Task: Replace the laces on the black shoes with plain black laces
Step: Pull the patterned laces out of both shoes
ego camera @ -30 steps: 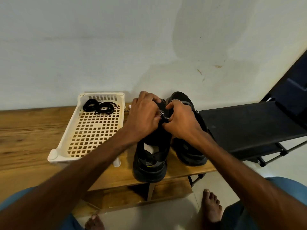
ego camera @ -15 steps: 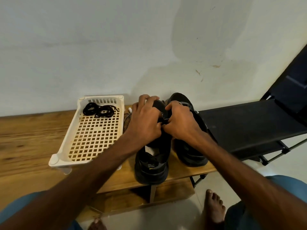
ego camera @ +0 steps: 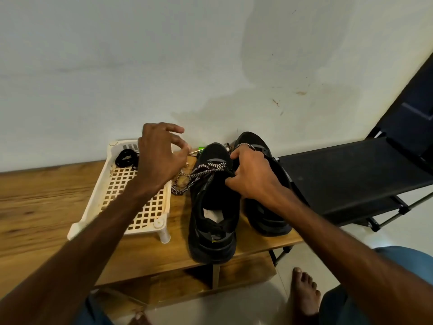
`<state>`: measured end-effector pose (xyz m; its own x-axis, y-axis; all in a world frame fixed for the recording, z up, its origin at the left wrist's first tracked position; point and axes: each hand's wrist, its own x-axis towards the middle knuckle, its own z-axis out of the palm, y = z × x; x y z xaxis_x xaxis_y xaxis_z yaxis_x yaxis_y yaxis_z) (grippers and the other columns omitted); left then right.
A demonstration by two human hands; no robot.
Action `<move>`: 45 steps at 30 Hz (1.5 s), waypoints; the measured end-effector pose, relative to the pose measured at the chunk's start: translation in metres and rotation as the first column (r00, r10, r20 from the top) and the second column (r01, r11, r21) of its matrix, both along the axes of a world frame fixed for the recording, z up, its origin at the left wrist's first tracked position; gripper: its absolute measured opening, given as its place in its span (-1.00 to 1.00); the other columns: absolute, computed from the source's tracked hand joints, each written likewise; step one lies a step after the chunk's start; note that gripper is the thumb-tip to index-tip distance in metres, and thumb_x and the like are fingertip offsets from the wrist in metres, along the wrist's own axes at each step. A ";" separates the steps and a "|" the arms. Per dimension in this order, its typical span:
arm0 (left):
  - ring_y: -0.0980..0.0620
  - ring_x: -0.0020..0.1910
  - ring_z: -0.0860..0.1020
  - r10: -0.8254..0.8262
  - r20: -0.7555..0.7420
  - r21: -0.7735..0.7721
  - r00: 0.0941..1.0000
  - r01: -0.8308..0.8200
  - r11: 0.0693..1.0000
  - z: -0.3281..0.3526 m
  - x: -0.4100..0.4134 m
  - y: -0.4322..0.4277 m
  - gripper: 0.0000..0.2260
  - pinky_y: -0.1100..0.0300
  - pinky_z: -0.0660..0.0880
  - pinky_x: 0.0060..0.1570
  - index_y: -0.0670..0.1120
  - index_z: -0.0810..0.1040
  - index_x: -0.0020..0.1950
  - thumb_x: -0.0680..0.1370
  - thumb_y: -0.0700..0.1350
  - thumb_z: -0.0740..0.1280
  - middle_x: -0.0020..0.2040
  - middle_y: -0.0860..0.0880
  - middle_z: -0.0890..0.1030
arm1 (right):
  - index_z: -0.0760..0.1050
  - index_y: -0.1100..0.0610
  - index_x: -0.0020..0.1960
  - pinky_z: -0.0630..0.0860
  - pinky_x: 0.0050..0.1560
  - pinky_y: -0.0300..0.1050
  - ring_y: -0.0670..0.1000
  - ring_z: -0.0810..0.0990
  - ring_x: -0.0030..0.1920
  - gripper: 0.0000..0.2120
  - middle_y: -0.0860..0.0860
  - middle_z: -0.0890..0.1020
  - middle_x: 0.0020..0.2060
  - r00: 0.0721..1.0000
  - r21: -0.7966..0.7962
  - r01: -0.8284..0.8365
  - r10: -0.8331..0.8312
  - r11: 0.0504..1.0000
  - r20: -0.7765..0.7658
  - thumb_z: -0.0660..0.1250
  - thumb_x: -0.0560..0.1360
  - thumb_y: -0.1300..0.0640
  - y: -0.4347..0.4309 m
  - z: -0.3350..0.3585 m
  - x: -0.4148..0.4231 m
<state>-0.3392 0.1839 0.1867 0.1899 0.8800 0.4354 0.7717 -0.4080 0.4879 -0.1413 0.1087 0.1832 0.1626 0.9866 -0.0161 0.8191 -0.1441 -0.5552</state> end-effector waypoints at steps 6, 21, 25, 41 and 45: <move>-0.04 0.46 0.20 -0.224 -0.264 -0.090 0.938 0.208 0.974 -0.018 0.046 -0.028 -0.81 -0.09 0.28 0.34 0.12 0.74 0.03 0.44 0.05 0.53 0.48 0.08 0.42 | 0.38 0.13 0.36 0.65 0.11 0.08 0.12 0.66 0.07 -0.40 0.10 0.65 0.03 1.000 -0.001 -0.011 0.011 1.000 0.009 0.56 0.41 0.16 0.000 0.002 -0.006; -0.04 0.44 0.21 -0.191 -0.383 -0.159 0.904 0.139 0.977 -0.024 0.054 -0.025 -0.89 0.00 0.30 0.32 0.00 0.76 -0.11 0.40 -0.06 0.49 0.43 0.08 0.48 | 0.38 0.13 0.36 0.64 0.13 0.05 0.10 0.66 0.07 -0.41 0.08 0.65 0.03 1.000 -0.043 -0.015 0.015 0.999 -0.001 0.54 0.40 0.18 -0.002 0.007 -0.007; 0.00 0.34 0.40 -0.174 -0.076 0.001 0.982 0.175 0.985 -0.011 0.041 -0.024 -0.96 0.01 0.35 0.30 0.01 0.75 -0.13 0.46 -0.06 0.50 0.26 0.07 0.62 | 0.40 0.12 0.34 0.66 0.09 0.03 0.08 0.66 0.04 -0.45 0.06 0.64 0.01 1.000 -0.041 -0.023 0.023 0.999 0.000 0.52 0.41 0.19 -0.003 0.006 -0.004; 0.11 -0.46 0.42 -0.185 -0.227 -0.341 0.956 0.099 0.935 0.011 0.031 -0.058 -0.75 0.35 0.26 -0.48 -0.01 0.40 -0.38 0.46 -0.22 0.35 -0.41 0.04 0.46 | 0.54 0.22 0.22 0.53 0.00 -0.02 0.20 0.54 0.24 -0.80 0.20 0.55 0.18 0.846 0.132 -0.168 0.074 0.977 0.528 0.29 0.62 0.26 0.016 -0.003 -0.053; 0.12 -0.39 0.52 -0.251 -0.232 -0.400 0.940 0.143 0.905 0.008 0.025 -0.055 -0.89 0.40 0.28 -0.48 -0.02 0.54 -0.20 0.42 -0.14 0.46 -0.33 0.03 0.56 | 0.52 0.22 -0.05 0.42 -0.19 -0.04 0.23 0.64 -0.01 -0.96 0.19 0.59 -0.03 0.896 0.119 -0.163 0.097 0.979 0.433 0.33 0.55 0.32 0.018 0.002 -0.047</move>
